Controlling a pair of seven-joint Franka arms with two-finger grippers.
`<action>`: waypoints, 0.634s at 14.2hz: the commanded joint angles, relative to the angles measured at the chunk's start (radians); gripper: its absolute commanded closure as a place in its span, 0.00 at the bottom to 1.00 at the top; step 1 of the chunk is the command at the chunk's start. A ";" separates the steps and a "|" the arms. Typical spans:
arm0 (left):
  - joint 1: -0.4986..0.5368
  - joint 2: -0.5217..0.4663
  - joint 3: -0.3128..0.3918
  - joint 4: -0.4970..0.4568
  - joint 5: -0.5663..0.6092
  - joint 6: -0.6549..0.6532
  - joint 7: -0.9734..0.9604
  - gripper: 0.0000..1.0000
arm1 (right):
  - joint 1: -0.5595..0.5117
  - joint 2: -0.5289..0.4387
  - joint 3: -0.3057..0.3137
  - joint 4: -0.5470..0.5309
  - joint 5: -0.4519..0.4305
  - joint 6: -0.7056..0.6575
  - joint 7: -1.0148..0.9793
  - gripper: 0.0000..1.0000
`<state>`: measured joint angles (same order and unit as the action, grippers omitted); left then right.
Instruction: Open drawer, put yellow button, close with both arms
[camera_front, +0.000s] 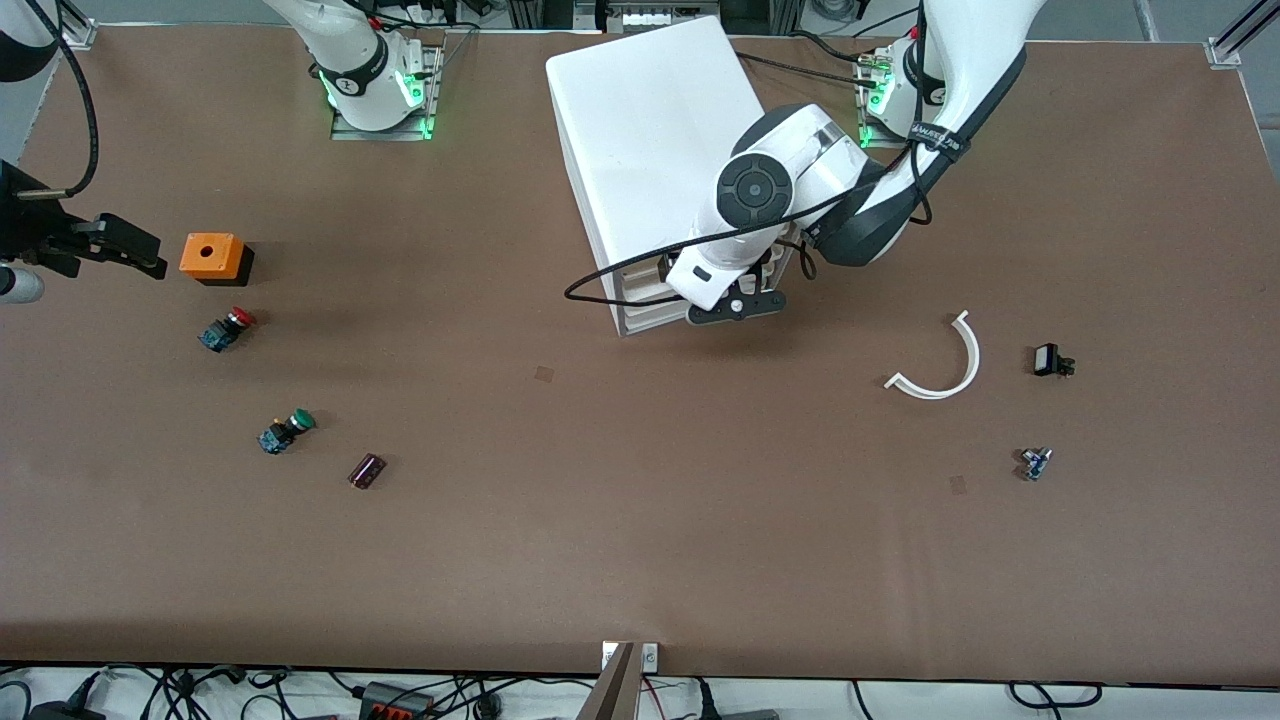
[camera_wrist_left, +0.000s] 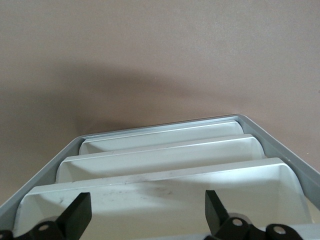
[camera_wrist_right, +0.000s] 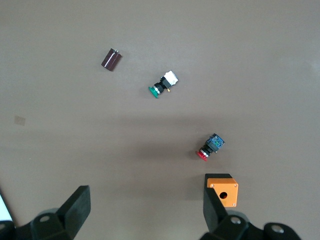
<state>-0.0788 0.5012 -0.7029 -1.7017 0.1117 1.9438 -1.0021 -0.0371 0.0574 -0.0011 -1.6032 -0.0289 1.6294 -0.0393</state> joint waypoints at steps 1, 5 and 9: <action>0.022 -0.033 -0.018 -0.018 0.025 -0.005 0.005 0.00 | -0.003 -0.024 0.001 -0.018 0.001 -0.006 -0.007 0.00; 0.088 -0.038 -0.013 0.043 0.090 -0.014 0.007 0.00 | -0.001 -0.024 0.001 -0.017 0.001 -0.006 -0.007 0.00; 0.158 -0.039 -0.010 0.118 0.244 -0.110 0.123 0.00 | -0.001 -0.024 0.003 -0.018 0.001 -0.006 -0.007 0.00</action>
<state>0.0474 0.4759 -0.7047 -1.6240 0.2916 1.8948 -0.9446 -0.0371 0.0574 -0.0011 -1.6032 -0.0288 1.6290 -0.0393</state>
